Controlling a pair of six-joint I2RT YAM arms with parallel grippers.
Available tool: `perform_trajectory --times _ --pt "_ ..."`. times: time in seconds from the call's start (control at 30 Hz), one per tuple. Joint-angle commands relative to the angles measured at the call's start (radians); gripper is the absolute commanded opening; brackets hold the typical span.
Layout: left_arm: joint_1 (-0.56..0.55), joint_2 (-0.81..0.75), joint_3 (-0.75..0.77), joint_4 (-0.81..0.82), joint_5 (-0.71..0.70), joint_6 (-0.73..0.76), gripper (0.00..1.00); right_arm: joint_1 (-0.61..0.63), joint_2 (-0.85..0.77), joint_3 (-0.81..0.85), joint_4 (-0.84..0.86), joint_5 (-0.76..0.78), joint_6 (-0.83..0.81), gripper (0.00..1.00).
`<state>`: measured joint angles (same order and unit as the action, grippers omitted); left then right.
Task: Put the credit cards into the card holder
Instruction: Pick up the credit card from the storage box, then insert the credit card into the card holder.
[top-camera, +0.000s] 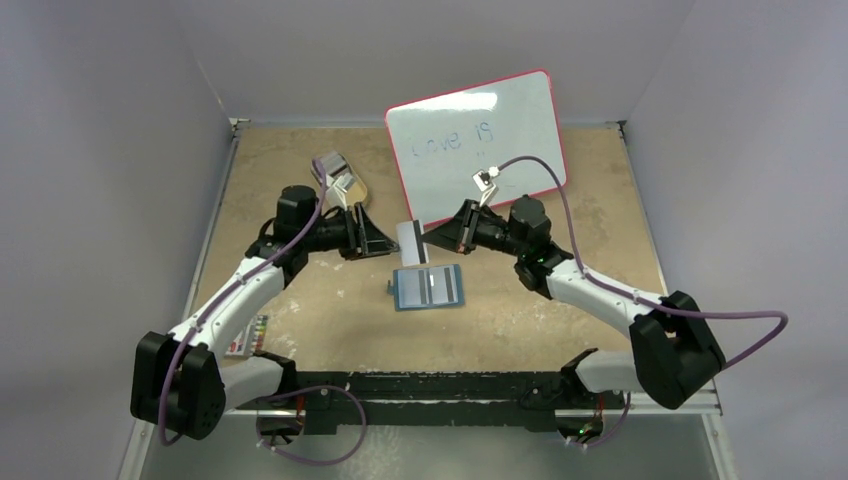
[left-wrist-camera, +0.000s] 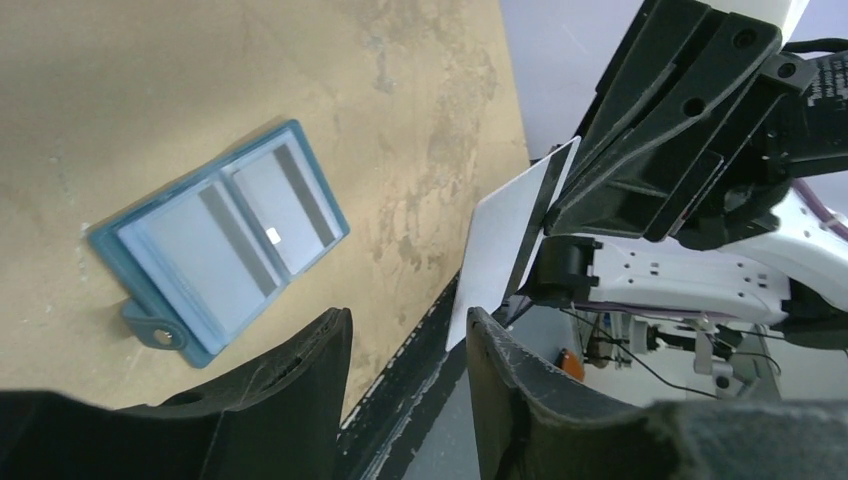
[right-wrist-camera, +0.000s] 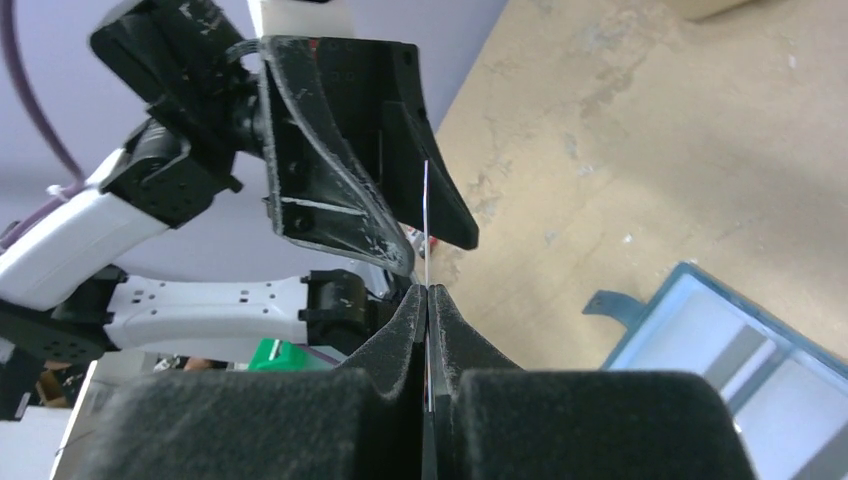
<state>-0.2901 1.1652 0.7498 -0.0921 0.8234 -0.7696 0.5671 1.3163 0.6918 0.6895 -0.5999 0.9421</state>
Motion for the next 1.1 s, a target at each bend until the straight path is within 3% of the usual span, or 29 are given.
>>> perform_trajectory --times 0.0,0.13,0.27,0.77,0.97,1.07 --pt "0.002 -0.005 0.003 -0.086 -0.092 0.116 0.48 -0.005 -0.004 -0.019 -0.108 0.071 -0.081 0.00" --pt "0.001 0.009 -0.003 -0.184 -0.255 0.161 0.49 -0.005 -0.006 -0.031 -0.258 0.149 -0.161 0.00" --pt "-0.014 0.053 -0.033 -0.199 -0.392 0.158 0.49 -0.005 0.027 -0.057 -0.284 0.183 -0.176 0.00" --pt "-0.202 0.254 -0.064 -0.041 -0.597 0.112 0.52 -0.010 0.179 -0.116 -0.203 0.231 -0.157 0.00" --pt "-0.208 0.282 -0.058 -0.069 -0.646 0.130 0.40 -0.013 0.204 -0.129 -0.154 0.242 -0.155 0.00" --pt "-0.211 0.284 -0.062 -0.070 -0.655 0.131 0.30 -0.015 0.219 -0.131 -0.145 0.244 -0.148 0.00"
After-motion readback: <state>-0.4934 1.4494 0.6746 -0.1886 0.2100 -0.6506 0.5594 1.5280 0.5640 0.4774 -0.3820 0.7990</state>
